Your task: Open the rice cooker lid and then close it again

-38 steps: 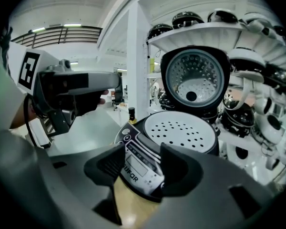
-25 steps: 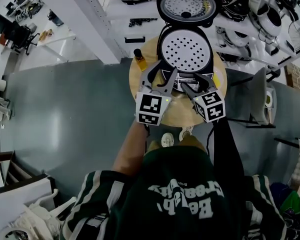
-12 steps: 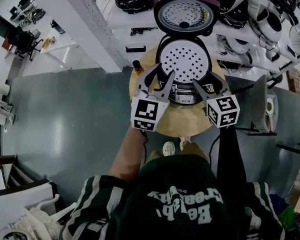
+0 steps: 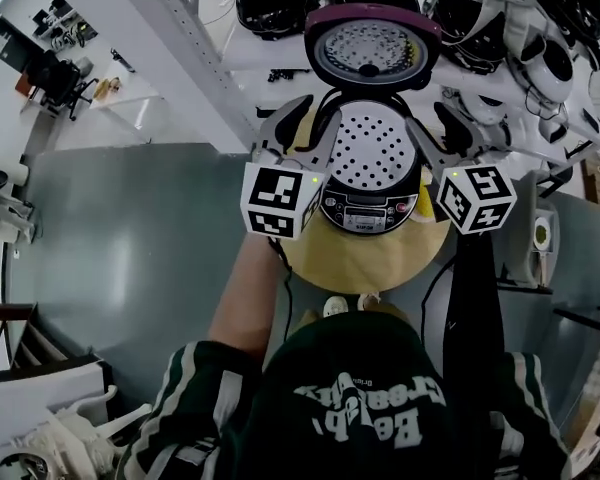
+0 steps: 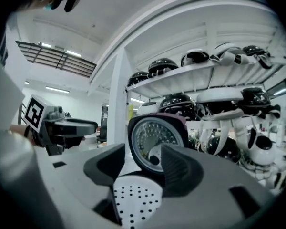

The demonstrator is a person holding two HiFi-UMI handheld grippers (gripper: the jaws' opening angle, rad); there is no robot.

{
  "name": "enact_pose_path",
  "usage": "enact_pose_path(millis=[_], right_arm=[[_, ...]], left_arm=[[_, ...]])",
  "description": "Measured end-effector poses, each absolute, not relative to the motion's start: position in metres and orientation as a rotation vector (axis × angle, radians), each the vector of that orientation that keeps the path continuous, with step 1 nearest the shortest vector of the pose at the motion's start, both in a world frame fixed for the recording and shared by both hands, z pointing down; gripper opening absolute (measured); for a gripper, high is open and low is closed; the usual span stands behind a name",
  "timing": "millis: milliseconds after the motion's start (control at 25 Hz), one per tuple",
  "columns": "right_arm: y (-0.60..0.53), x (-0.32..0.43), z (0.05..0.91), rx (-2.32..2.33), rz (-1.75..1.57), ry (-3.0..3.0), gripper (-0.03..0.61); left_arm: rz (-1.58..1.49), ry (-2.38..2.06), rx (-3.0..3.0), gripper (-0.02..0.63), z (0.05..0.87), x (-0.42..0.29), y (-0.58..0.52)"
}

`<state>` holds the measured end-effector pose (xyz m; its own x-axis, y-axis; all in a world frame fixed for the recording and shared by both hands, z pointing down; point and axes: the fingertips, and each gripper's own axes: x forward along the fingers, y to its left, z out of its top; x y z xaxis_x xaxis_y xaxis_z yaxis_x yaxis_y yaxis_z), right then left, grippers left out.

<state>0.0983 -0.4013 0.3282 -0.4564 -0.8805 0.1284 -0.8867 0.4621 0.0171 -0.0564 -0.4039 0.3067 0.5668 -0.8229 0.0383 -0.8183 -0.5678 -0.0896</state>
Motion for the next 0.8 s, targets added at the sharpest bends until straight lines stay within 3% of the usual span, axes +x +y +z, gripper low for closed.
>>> enact_pose_path(millis=[800], right_arm=[[-0.538, 0.150, 0.256, 1.646, 0.128, -2.702, 0.247]], left_arm=[[-0.024, 1.576, -2.720, 0.155, 0.234, -0.045, -0.551]])
